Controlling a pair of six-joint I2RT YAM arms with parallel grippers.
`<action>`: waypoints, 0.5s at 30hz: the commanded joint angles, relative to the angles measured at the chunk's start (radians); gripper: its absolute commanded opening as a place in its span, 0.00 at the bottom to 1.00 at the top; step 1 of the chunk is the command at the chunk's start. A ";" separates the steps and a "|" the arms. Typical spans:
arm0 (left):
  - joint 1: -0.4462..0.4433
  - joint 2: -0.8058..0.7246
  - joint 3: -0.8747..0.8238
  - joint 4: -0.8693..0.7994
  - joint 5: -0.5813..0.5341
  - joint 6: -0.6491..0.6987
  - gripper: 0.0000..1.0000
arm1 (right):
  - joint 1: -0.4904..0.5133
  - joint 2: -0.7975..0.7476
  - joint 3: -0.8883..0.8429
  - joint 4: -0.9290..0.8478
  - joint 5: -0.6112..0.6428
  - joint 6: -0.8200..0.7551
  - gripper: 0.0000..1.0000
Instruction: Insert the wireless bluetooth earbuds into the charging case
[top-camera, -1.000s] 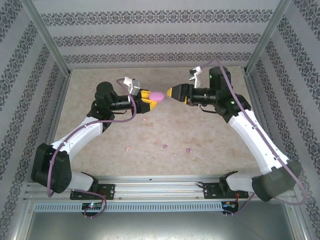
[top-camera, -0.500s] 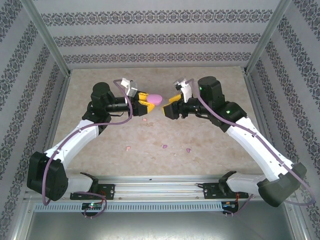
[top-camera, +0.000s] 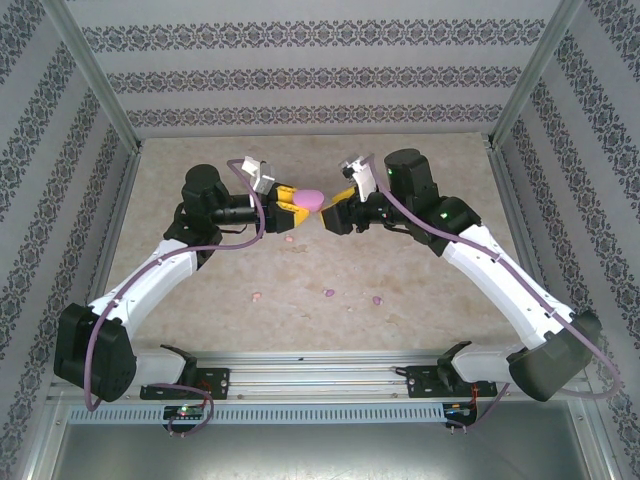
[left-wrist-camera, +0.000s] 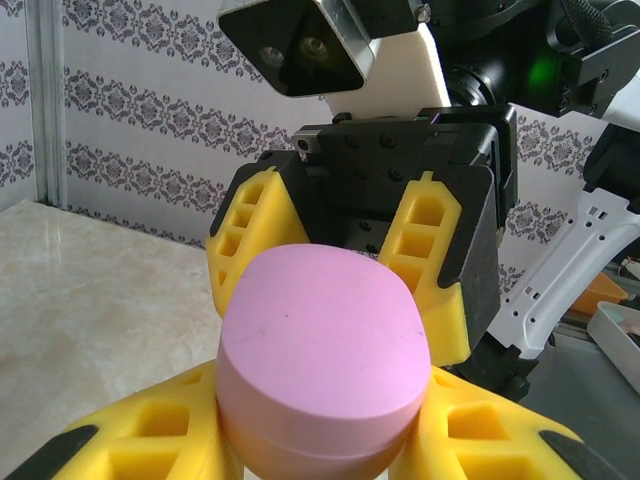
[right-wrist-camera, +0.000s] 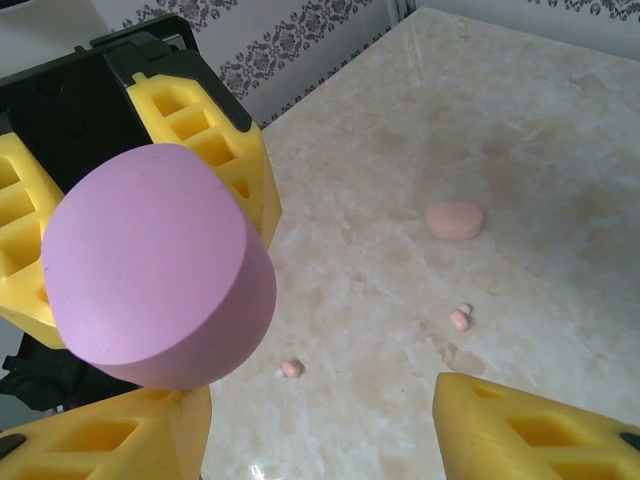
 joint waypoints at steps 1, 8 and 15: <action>0.006 -0.015 -0.012 -0.016 0.031 0.001 0.20 | 0.011 0.000 0.039 0.074 -0.041 0.032 0.60; 0.005 -0.015 -0.008 -0.033 0.031 0.009 0.21 | 0.010 0.017 0.065 0.083 -0.080 0.071 0.61; 0.004 -0.013 0.004 -0.064 0.025 0.023 0.21 | 0.013 0.025 0.059 0.066 -0.140 0.063 0.66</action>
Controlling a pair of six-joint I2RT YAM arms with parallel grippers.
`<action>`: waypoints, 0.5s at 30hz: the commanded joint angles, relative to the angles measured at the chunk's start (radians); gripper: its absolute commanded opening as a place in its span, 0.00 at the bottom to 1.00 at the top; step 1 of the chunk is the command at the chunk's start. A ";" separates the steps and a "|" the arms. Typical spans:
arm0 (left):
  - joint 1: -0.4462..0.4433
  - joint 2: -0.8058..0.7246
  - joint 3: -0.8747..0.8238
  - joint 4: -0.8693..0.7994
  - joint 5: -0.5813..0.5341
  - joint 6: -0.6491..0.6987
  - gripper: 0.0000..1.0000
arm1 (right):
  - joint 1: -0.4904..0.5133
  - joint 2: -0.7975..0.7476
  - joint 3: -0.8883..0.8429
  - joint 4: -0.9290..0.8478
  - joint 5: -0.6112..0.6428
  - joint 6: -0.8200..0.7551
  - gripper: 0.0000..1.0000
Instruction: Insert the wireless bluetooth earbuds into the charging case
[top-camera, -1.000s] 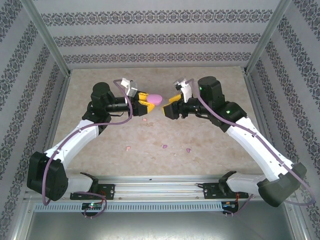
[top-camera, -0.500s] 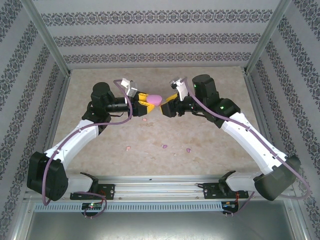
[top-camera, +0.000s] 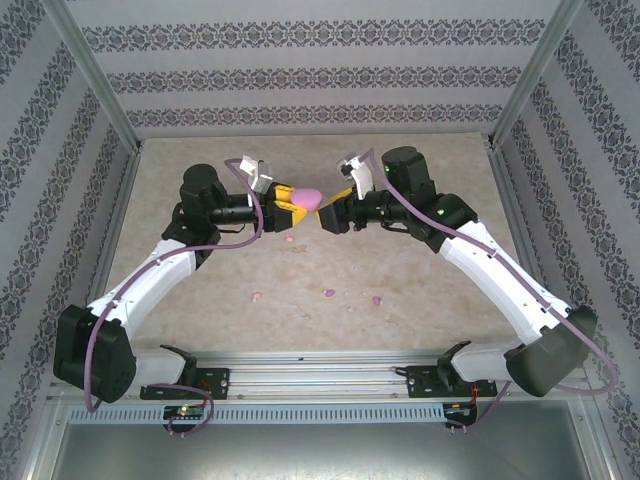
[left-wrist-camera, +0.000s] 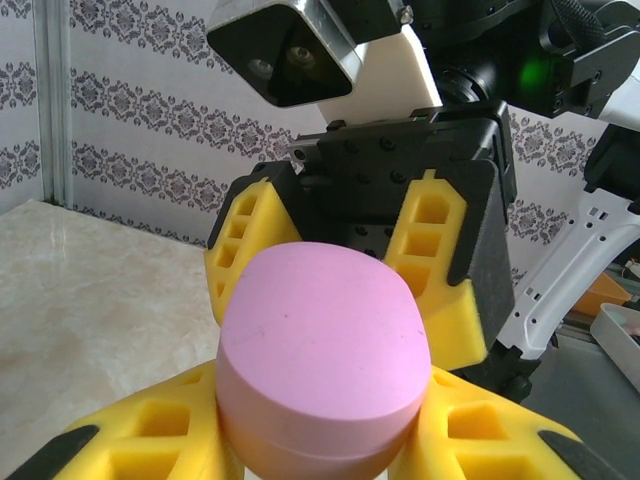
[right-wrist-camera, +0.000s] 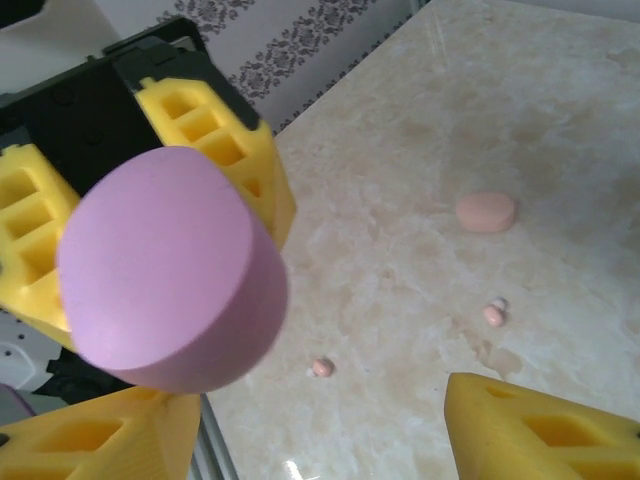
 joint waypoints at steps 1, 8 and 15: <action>-0.006 -0.006 0.006 -0.052 0.020 0.019 0.21 | 0.013 -0.001 0.042 0.065 -0.087 0.007 0.67; -0.006 -0.001 0.012 -0.040 0.027 0.004 0.21 | 0.013 -0.001 0.045 0.067 -0.080 0.011 0.67; -0.005 -0.009 0.010 -0.039 0.036 -0.007 0.21 | 0.011 0.025 0.072 0.047 -0.062 0.011 0.65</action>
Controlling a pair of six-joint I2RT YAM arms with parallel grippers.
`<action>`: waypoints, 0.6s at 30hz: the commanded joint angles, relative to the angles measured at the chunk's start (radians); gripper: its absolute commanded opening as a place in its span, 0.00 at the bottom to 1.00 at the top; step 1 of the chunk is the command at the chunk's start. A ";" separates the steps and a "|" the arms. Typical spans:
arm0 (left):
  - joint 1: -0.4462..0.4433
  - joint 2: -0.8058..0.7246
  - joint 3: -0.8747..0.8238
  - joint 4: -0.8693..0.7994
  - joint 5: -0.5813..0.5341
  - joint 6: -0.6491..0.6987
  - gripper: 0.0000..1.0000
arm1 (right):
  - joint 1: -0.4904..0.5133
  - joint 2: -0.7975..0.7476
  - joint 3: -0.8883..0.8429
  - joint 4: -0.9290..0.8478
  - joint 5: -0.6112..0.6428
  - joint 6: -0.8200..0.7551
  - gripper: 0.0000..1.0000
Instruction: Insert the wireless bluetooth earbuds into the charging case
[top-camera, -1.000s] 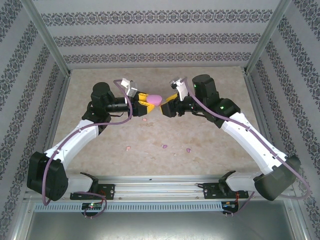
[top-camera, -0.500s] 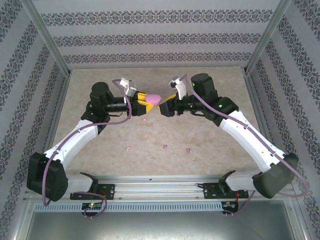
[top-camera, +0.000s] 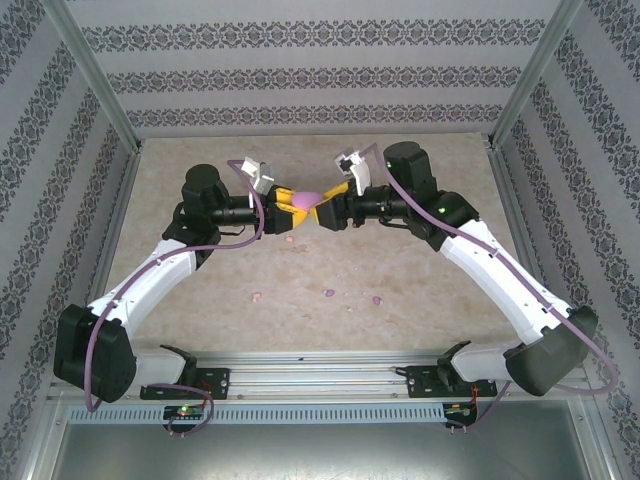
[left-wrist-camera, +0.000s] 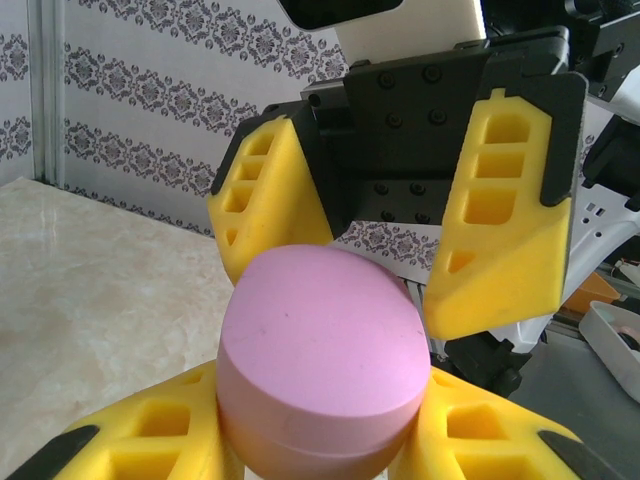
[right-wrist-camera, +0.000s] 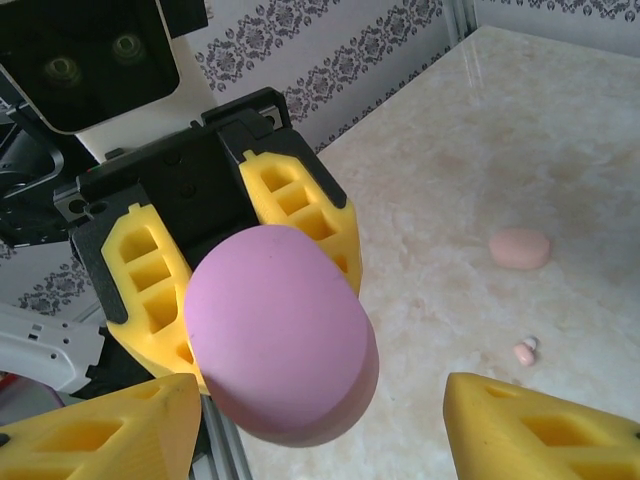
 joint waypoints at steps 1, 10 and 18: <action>-0.006 -0.010 0.010 -0.002 0.030 -0.007 0.21 | 0.011 0.018 0.039 0.008 -0.006 0.005 0.65; -0.006 -0.006 0.014 0.000 0.032 -0.015 0.21 | 0.011 0.018 0.037 -0.011 -0.021 -0.031 0.68; -0.005 -0.003 0.022 -0.009 0.037 -0.017 0.21 | 0.011 0.021 0.016 -0.028 -0.016 -0.078 0.69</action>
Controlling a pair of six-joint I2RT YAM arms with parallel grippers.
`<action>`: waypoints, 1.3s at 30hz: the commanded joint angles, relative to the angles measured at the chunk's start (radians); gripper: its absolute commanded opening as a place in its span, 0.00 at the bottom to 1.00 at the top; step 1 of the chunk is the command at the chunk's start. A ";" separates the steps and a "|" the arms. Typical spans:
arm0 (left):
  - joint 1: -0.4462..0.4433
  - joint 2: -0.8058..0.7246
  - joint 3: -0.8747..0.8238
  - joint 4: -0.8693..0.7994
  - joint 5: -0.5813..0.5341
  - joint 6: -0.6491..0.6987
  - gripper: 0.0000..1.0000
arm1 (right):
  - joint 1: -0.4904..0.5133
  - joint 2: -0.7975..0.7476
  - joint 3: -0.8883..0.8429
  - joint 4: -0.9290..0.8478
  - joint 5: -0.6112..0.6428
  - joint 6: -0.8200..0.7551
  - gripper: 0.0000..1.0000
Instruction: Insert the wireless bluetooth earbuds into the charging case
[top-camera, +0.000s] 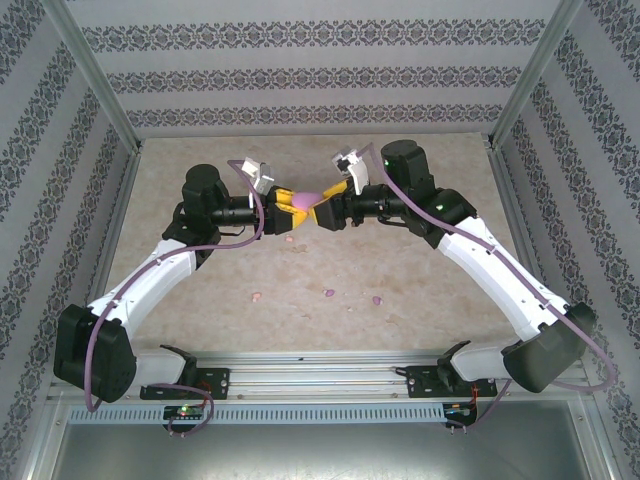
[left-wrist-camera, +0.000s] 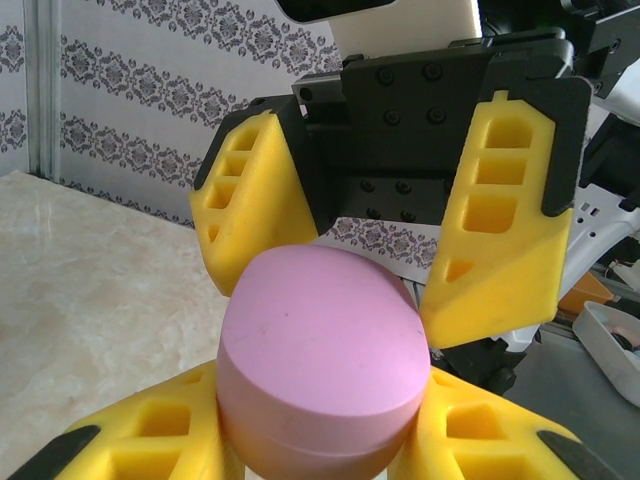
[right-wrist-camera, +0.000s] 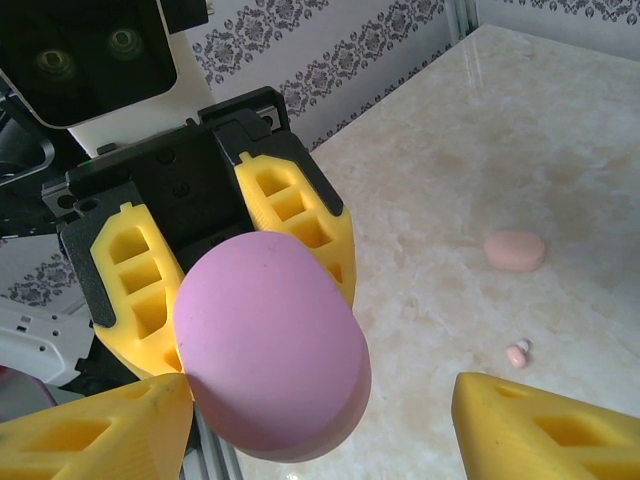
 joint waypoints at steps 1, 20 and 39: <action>-0.005 -0.004 0.023 0.001 0.032 -0.010 0.21 | 0.010 0.011 0.006 -0.011 -0.009 -0.034 0.69; -0.006 0.006 0.014 0.016 0.039 -0.028 0.21 | -0.073 0.049 0.065 0.106 0.046 0.095 0.63; -0.004 0.036 0.031 0.078 0.096 -0.101 0.21 | -0.032 -0.033 0.010 0.028 -0.111 -0.192 0.73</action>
